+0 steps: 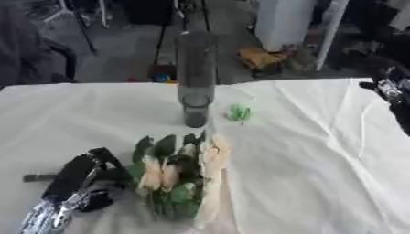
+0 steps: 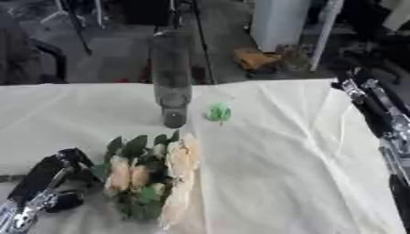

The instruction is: Arrange flowers into the vase.

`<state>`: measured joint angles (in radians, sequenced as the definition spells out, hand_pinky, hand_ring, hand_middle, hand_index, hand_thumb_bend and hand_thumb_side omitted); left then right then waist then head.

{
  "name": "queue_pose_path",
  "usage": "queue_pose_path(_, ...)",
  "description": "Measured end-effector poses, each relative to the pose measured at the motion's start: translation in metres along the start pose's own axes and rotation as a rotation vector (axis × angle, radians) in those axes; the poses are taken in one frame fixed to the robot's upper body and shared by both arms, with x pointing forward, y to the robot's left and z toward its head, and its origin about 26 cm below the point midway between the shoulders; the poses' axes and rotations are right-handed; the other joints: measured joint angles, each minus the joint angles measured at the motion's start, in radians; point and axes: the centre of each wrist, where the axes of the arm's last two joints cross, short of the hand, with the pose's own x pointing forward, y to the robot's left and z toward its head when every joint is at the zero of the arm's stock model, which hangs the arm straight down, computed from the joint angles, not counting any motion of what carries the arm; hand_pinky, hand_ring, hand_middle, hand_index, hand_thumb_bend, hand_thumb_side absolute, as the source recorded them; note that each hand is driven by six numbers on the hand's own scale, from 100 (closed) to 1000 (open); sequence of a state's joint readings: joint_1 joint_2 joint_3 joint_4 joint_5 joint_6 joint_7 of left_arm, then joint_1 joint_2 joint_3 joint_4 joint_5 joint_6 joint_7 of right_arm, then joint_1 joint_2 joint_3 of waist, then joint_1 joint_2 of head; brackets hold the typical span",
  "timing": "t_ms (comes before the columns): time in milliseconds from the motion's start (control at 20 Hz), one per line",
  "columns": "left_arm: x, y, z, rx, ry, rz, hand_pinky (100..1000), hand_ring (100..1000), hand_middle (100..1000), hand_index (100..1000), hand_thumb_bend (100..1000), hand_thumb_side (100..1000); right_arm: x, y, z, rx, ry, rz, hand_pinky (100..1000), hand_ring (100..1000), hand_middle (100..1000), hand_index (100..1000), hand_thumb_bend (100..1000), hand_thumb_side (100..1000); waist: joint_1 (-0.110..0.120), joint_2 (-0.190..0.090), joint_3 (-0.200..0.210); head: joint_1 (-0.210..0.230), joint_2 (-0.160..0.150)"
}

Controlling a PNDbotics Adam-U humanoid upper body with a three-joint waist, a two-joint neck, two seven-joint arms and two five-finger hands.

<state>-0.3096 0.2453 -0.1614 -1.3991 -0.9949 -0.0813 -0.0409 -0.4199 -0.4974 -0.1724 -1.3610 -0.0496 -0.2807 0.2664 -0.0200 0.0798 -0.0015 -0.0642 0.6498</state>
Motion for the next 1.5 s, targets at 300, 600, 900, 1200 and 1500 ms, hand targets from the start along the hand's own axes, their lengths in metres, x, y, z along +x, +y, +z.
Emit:
queue_pose_path(300, 0.0013, -0.0030, -0.0010, 0.005, 0.028, 0.008, 510, 319, 405, 337, 845, 180, 0.0003, 0.0000, -0.0005, 0.001, -0.001, 0.000, 897, 1000, 860, 1000, 100, 790, 0.001, 0.000, -0.001, 0.000, 0.000)
queue_pose_path(600, 0.0022, -0.0043, -0.0016, 0.005, 0.048, 0.007, 349, 179, 288, 275, 1000, 274, 0.0005, -0.0001, -0.0008, 0.002, 0.000, -0.001, 897, 1000, 860, 1000, 100, 789, 0.003, 0.000, -0.002, 0.000, 0.000)
queue_pose_path(900, 0.0036, -0.0050, -0.0017, 0.026, 0.068, 0.009, 182, 100, 189, 136, 1000, 260, 0.0005, -0.0001, -0.0008, 0.002, 0.000, -0.001, 897, 1000, 860, 1000, 100, 789, 0.003, 0.000, -0.002, 0.000, 0.000)
queue_pose_path(1200, 0.0050, -0.0029, -0.0020, 0.052, 0.077, 0.007, 100, 100, 100, 100, 1000, 265, 0.0006, -0.0001, -0.0009, 0.003, -0.001, -0.001, 897, 1000, 860, 1000, 100, 789, 0.002, 0.001, -0.001, 0.000, 0.000)
queue_pose_path(1500, 0.0074, 0.0010, -0.0024, 0.112, 0.070, 0.005, 100, 100, 100, 100, 1000, 214, 0.0007, -0.0001, -0.0011, 0.004, -0.003, 0.000, 897, 1000, 859, 1000, 100, 788, 0.000, 0.001, 0.000, -0.001, 0.000)
